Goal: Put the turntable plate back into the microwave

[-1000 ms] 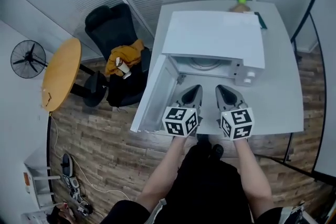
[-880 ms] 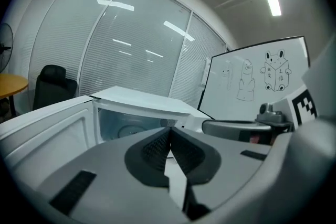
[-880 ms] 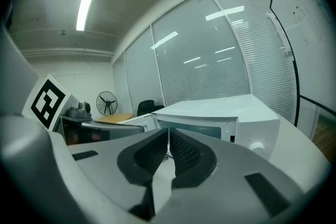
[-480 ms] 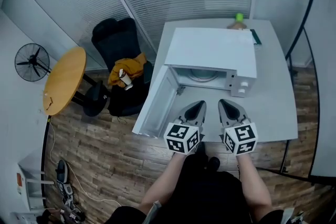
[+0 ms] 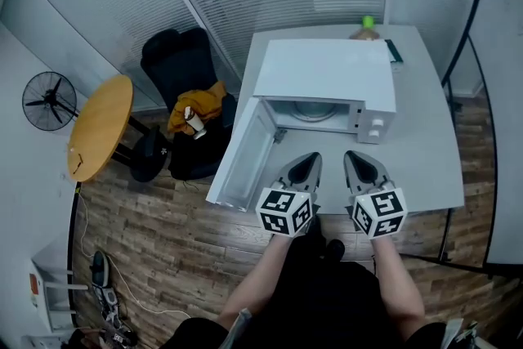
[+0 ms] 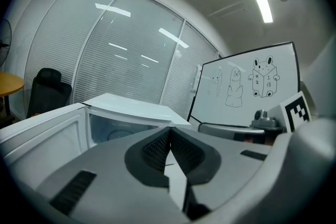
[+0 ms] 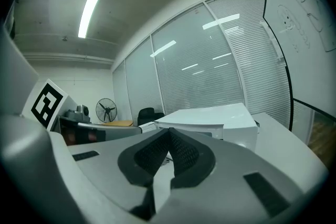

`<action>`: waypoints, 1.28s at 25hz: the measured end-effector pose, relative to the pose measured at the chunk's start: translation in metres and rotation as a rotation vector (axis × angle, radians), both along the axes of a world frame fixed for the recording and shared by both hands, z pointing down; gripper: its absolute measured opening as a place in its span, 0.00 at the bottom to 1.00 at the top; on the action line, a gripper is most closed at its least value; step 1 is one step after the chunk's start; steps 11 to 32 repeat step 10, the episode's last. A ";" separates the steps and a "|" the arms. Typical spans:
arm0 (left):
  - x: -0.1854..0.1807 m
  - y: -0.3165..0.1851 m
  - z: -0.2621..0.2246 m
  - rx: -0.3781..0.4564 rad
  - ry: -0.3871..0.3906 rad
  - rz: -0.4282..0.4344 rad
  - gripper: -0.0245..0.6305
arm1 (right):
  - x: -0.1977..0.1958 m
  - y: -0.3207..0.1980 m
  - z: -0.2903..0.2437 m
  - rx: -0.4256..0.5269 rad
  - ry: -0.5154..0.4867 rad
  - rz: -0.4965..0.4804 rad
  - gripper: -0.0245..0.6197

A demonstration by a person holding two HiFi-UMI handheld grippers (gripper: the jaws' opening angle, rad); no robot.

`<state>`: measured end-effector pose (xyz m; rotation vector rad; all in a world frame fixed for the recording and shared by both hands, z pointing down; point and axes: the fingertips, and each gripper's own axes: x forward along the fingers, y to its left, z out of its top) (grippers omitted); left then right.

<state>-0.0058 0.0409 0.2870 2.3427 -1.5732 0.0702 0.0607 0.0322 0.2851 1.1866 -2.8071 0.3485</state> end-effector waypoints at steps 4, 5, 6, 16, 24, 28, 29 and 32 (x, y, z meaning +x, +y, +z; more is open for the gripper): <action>0.000 0.002 -0.001 0.003 -0.006 -0.005 0.03 | -0.001 0.003 -0.001 0.007 0.012 -0.005 0.05; -0.001 0.003 -0.002 0.004 -0.007 -0.006 0.03 | -0.001 0.003 -0.001 0.008 0.015 -0.006 0.05; -0.001 0.003 -0.002 0.005 -0.007 -0.007 0.03 | -0.001 0.004 -0.001 0.009 0.019 -0.007 0.05; -0.002 0.008 -0.001 0.009 -0.002 -0.009 0.03 | -0.001 0.008 0.000 0.014 0.030 -0.011 0.05; -0.002 0.008 -0.001 0.009 -0.002 -0.009 0.03 | -0.001 0.008 0.000 0.014 0.030 -0.011 0.05; -0.002 0.008 -0.001 0.009 -0.002 -0.009 0.03 | -0.001 0.008 0.000 0.014 0.030 -0.011 0.05; -0.002 0.008 -0.001 0.009 -0.002 -0.009 0.03 | -0.001 0.008 0.000 0.014 0.030 -0.011 0.05; -0.002 0.008 -0.001 0.009 -0.002 -0.009 0.03 | -0.001 0.008 0.000 0.014 0.030 -0.011 0.05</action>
